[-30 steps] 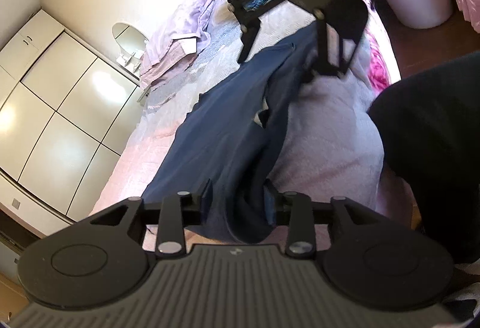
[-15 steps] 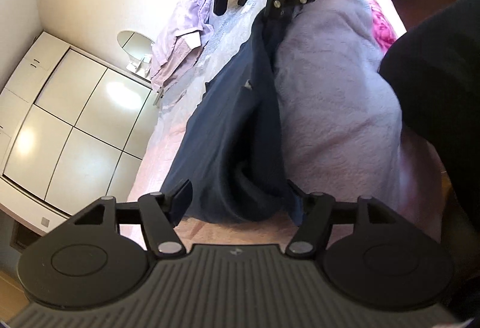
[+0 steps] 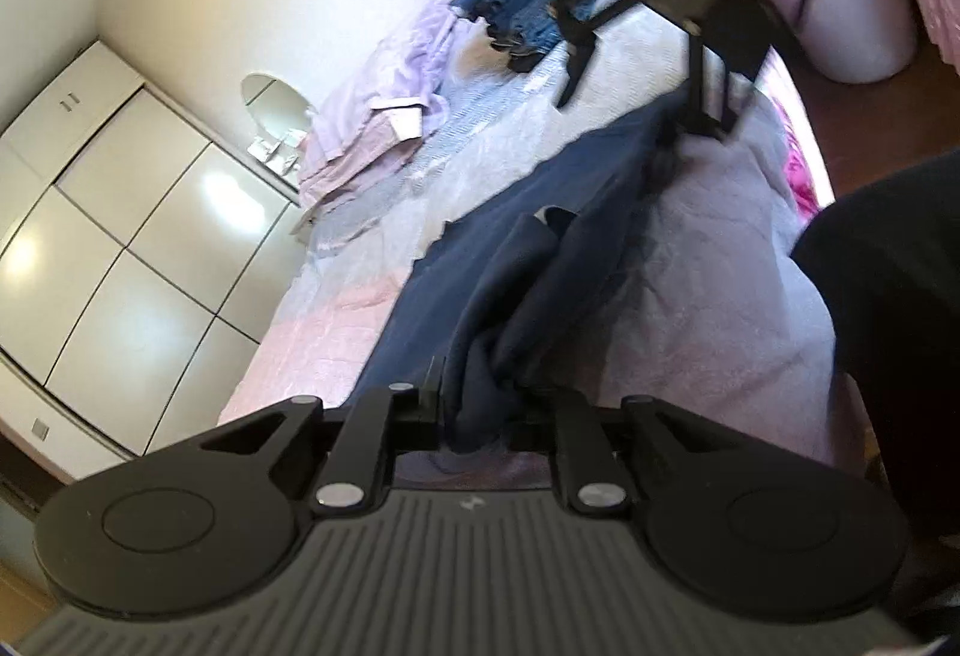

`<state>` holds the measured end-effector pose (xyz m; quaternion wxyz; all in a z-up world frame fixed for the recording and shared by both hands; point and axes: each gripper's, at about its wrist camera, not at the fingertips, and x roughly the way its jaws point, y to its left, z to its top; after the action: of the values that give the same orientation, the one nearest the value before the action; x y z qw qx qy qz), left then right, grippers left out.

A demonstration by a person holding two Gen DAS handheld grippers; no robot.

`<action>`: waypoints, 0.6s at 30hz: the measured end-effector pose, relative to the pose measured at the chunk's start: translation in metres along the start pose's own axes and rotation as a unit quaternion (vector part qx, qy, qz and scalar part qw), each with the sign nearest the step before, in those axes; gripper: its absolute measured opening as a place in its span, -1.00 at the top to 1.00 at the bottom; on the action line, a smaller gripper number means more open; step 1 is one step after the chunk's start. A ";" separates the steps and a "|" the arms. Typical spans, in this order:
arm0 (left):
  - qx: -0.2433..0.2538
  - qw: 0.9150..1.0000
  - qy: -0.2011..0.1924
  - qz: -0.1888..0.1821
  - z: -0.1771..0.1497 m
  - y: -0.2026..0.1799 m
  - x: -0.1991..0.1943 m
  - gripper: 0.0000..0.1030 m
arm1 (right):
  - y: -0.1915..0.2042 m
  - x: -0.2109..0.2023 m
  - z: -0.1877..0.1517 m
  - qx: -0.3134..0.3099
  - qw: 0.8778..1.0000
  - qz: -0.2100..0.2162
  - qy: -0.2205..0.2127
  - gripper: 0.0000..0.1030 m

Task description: Fold clothes

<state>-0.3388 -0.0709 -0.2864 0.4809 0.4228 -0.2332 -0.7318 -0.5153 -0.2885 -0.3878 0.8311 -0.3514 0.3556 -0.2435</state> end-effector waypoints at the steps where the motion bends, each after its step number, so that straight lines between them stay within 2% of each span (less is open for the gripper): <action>1: 0.003 1.000 0.002 -0.002 -0.003 -0.004 0.001 0.76 | 0.001 0.000 -0.001 -0.009 1.000 -0.002 0.001 -0.23; 4: 0.018 1.000 0.006 0.004 -0.011 -0.018 0.004 0.64 | 0.011 0.009 -0.004 -0.049 0.999 0.004 0.005 -0.23; 5: 0.020 1.000 0.010 0.008 -0.014 -0.022 0.006 0.52 | 0.015 0.013 -0.006 -0.060 0.998 0.007 0.010 -0.18; 6: 0.021 1.000 0.015 0.013 -0.018 -0.026 0.007 0.38 | 0.017 0.017 -0.009 -0.066 0.998 0.011 0.015 0.03; 7: 0.023 0.999 0.019 0.018 -0.021 -0.030 0.008 0.32 | 0.017 0.021 -0.011 -0.067 0.997 0.018 0.022 0.15; 10: 0.023 0.999 0.035 0.029 -0.027 -0.033 0.014 0.31 | 0.016 0.025 -0.013 -0.072 0.997 0.024 0.026 0.38; 12: 0.030 0.998 0.036 0.030 -0.027 -0.031 0.019 0.39 | 0.016 0.025 -0.013 -0.077 0.996 0.026 0.028 0.57; 13: 0.036 0.998 0.034 0.027 -0.025 -0.030 0.021 0.48 | 0.016 0.024 -0.013 -0.080 0.996 0.028 0.029 0.63; 14: 0.043 0.998 0.033 0.024 -0.023 -0.029 0.023 0.63 | 0.015 0.025 -0.012 -0.080 0.996 0.029 0.031 0.82; 15: 0.051 0.998 0.032 0.020 -0.021 -0.027 0.025 0.69 | 0.013 0.025 -0.011 -0.078 0.996 0.030 0.034 0.91; 18: 0.062 0.998 0.027 0.004 -0.015 -0.016 0.020 0.78 | 0.009 0.013 -0.011 -0.066 0.997 0.024 0.039 0.93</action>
<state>-0.3378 -0.0813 -0.3138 0.4632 0.4699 -0.2668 -0.7025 -0.5143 -0.2960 -0.4053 0.7974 -0.3873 0.4111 -0.2126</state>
